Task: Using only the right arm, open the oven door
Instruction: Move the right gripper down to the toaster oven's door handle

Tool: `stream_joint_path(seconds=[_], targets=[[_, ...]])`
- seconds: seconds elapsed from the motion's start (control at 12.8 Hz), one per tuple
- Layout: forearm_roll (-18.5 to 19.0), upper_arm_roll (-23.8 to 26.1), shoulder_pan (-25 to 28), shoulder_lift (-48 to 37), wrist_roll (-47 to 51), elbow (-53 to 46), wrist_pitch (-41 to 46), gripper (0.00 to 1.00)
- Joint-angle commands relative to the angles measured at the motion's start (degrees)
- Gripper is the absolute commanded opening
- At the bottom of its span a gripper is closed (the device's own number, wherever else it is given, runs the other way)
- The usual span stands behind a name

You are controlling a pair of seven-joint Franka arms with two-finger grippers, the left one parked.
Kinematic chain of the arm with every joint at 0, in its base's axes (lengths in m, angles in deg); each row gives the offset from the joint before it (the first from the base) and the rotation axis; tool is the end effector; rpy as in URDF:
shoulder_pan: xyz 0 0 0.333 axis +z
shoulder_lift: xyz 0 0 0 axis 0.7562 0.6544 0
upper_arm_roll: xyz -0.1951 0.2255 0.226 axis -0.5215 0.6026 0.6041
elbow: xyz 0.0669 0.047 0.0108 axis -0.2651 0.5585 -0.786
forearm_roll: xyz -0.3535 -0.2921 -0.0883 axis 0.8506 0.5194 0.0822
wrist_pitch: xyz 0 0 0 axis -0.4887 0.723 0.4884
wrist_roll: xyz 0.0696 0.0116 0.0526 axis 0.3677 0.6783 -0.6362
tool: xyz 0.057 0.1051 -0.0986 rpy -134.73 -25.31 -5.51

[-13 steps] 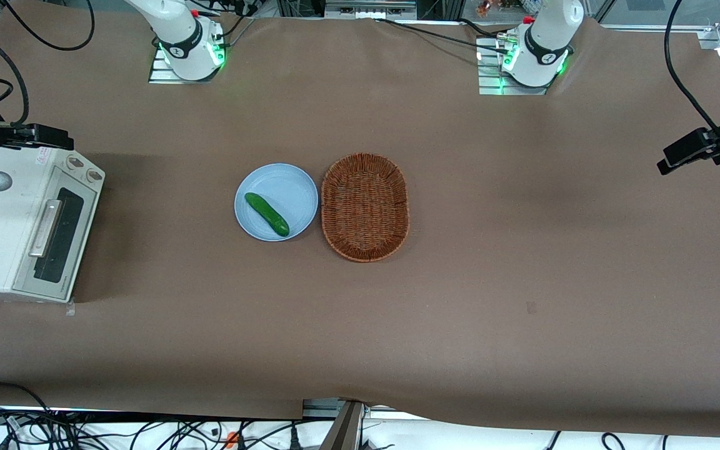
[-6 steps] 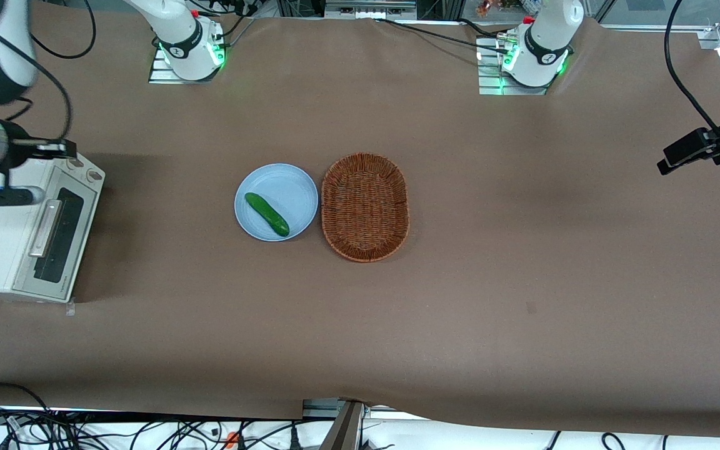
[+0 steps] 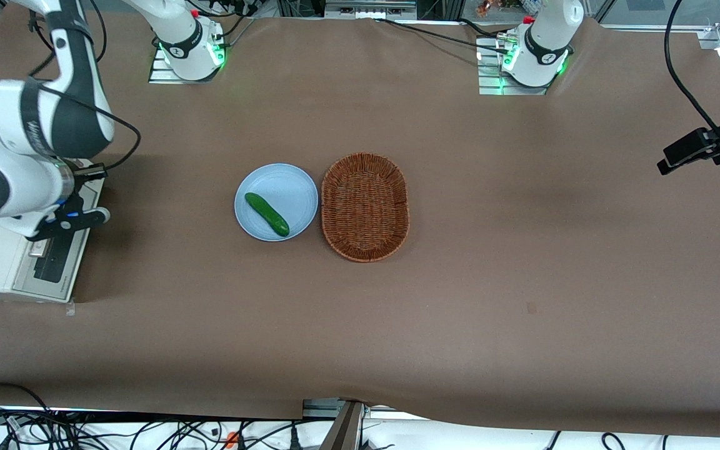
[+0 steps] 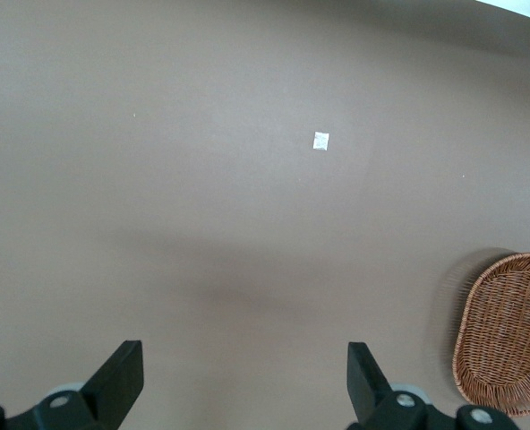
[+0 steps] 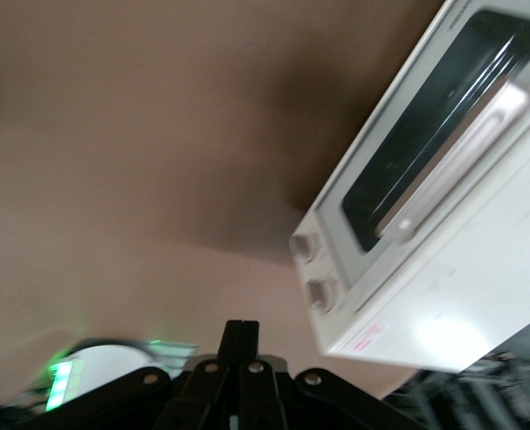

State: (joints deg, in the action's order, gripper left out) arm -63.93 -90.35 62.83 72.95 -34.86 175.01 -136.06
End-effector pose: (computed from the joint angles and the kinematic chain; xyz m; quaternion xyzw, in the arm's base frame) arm 0.6815 0.0085 0.4133 0.9388 0.1958 -0.2391 0.1525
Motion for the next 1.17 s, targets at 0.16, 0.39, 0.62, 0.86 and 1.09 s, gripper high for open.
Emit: stream_joint_path(seconds=[0.16,0.39,0.62,0.86,1.09], targets=[[9.4,-0.4,-0.4,-0.1,-8.6,8.2,-11.1,0.00],[14.0,-0.7,-2.6,0.9,-14.1,9.4,-14.5,0.00],[14.5,-0.7,-5.8,0.9,-18.9,10.1,-17.7,0.00],[15.2,-0.7,-8.0,1.2,-20.8,11.2,-21.3,0.00],[15.2,-0.7,-8.3,2.6,-20.8,11.1,-23.3,0.00]])
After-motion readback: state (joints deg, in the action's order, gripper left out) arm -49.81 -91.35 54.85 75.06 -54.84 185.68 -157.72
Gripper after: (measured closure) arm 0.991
